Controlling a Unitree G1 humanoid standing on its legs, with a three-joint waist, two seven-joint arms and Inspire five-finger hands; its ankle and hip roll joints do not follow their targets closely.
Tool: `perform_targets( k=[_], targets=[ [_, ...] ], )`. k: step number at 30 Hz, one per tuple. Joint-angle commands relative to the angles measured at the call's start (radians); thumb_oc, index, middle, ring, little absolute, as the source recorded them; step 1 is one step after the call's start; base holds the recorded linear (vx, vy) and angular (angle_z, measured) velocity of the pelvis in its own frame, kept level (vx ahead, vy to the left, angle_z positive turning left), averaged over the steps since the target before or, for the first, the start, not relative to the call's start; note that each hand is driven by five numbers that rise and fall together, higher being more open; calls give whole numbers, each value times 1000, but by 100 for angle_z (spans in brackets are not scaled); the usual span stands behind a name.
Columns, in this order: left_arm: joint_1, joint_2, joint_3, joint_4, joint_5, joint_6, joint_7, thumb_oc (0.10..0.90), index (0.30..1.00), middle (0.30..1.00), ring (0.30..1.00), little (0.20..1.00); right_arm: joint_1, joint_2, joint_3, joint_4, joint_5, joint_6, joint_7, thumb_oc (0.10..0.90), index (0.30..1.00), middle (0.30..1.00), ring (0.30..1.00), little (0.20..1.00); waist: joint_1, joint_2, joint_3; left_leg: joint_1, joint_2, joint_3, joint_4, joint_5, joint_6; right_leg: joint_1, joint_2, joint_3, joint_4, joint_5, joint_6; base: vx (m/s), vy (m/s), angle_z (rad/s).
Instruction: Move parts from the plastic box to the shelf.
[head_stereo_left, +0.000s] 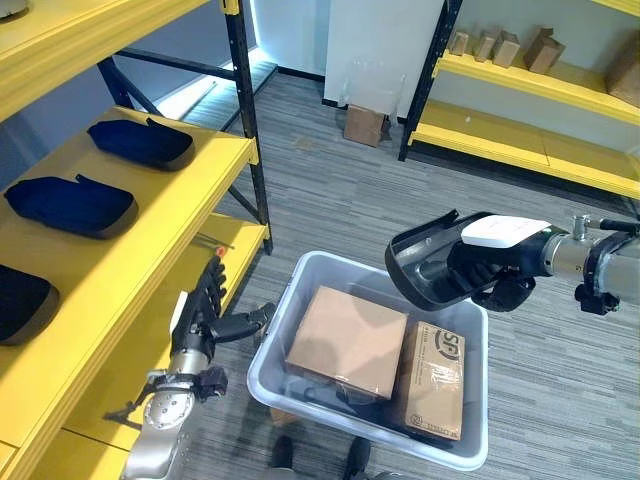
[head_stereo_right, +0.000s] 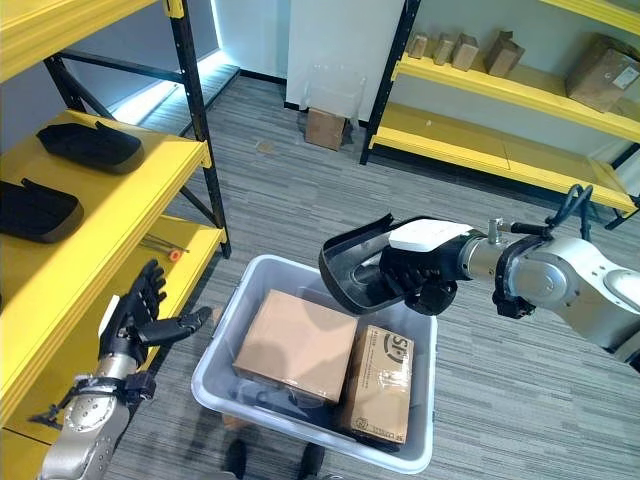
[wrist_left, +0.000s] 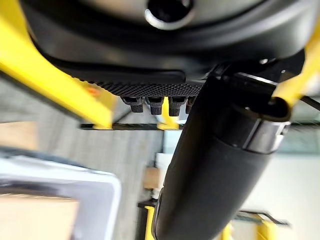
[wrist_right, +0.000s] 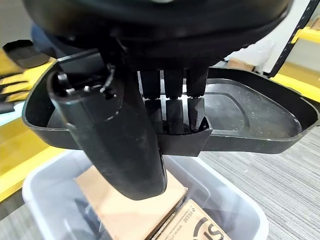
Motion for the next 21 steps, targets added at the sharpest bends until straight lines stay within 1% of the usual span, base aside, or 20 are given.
perform_targets(
  k=[1, 2, 3, 6, 7, 8, 9, 10, 11, 13, 14, 17, 18, 20, 21],
  targets=[
    [-95, 187, 54, -111, 302, -177, 106, 900, 1000, 1000, 1000, 1000, -237, -49, 87, -6, 66, -16, -26, 400, 300, 300, 300, 300, 11, -45, -119, 33, -12, 43, -3, -76, -29, 74, -29, 16, 7, -82, 118, 29, 3, -5],
    [-99, 208, 60, -121, 331, -181, 116, 900, 1000, 1000, 1000, 1000, -258, -50, 101, -17, 72, -18, -25, 400, 300, 300, 300, 300, 10, -46, -122, 34, -11, 46, -3, -76, -30, 75, -29, 18, 6, -81, 118, 8, 5, -9],
    [-96, 205, 63, -121, 332, -181, 117, 900, 1000, 1000, 1000, 1000, -282, -48, 124, -15, 74, -17, -25, 400, 300, 300, 300, 300, 7, -44, -122, 35, -11, 48, -3, -77, -30, 75, -29, 19, 6, -81, 118, 10, 6, -14],
    [-115, 289, 71, -157, 456, -188, 154, 900, 1000, 1000, 1000, 1000, -381, -24, 206, -43, 102, -28, -12, 400, 300, 300, 300, 300, -4, -41, -138, 42, -10, 56, -5, -80, -33, 78, -26, 29, 4, -81, 120, 10, 13, -13],
    [-115, 288, 72, -157, 457, -188, 154, 900, 1000, 1000, 1000, 1000, -388, -23, 213, -42, 102, -28, -12, 400, 300, 300, 300, 300, -5, -40, -138, 42, -10, 56, -5, -80, -33, 78, -26, 29, 4, -81, 120, 4, 12, -7],
    [-119, 322, 68, -185, 512, -198, 164, 900, 1000, 1000, 1000, 1000, -407, -16, 226, -58, 113, -34, -11, 400, 300, 300, 300, 300, -8, -39, -143, 44, -9, 58, -6, -81, -33, 78, -26, 31, 3, -80, 121, 6, 7, -4],
    [-117, 320, 70, -186, 514, -198, 165, 900, 1000, 1000, 1000, 1000, -416, -14, 235, -58, 114, -33, -11, 400, 300, 300, 300, 300, -9, -38, -144, 44, -10, 58, -6, -81, -33, 78, -26, 32, 3, -80, 121, 0, 0, 0],
    [-119, 362, 74, -224, 589, -206, 176, 900, 1000, 1000, 1000, 1000, -428, -5, 249, -74, 113, -48, -11, 400, 300, 300, 300, 300, -11, -37, -149, 45, -9, 59, -6, -83, -34, 79, -26, 34, 3, -80, 122, 0, 0, 0],
    [-117, 361, 74, -225, 593, -205, 178, 900, 1000, 1000, 1000, 1000, -431, -3, 252, -74, 113, -48, -12, 400, 300, 300, 300, 300, -12, -36, -150, 45, -9, 60, -6, -83, -34, 78, -25, 34, 3, -80, 122, 0, 0, 0],
    [-139, 401, 56, -255, 670, -213, 189, 900, 1000, 1000, 1000, 1000, -462, 12, 279, -85, 106, -60, -13, 400, 300, 300, 300, 300, -15, -37, -154, 45, -7, 60, -7, -84, -34, 78, -26, 35, 3, -79, 122, 0, 0, 0],
    [-160, 440, 30, -282, 727, -221, 201, 900, 1000, 1000, 1000, 1000, -492, 30, 303, -100, 103, -71, -16, 400, 300, 300, 300, 300, -19, -39, -159, 47, -9, 60, -8, -86, -35, 79, -25, 36, 3, -80, 123, 0, 0, 0],
    [-189, 514, -1, -312, 824, -232, 228, 900, 1000, 1000, 1000, 1000, -533, 51, 338, -113, 113, -81, -20, 400, 300, 300, 300, 300, -25, -39, -165, 47, -9, 60, -9, -87, -35, 78, -25, 39, 2, -80, 124, 0, 0, 0],
    [-214, 570, -29, -326, 884, -237, 240, 900, 1000, 1000, 1000, 1000, -559, 64, 364, -119, 113, -88, -22, 400, 300, 300, 300, 300, -29, -39, -166, 45, -9, 61, -9, -87, -35, 75, -25, 41, 2, -77, 126, 0, 0, 0],
    [-216, 568, -32, -324, 885, -237, 241, 900, 1000, 1000, 1000, 1000, -564, 63, 369, -118, 114, -88, -22, 400, 300, 300, 300, 300, -28, -38, -166, 44, -9, 60, -9, -87, -35, 75, -26, 41, 2, -77, 126, 0, 0, 0],
    [-242, 625, -75, -350, 931, -256, 240, 900, 1000, 1000, 1000, 1000, -581, 78, 384, -127, 131, -97, -23, 400, 300, 300, 300, 300, -35, -37, -167, 44, -11, 60, -10, -88, -34, 74, -26, 45, 2, -73, 127, 0, 0, 0]
  ],
)
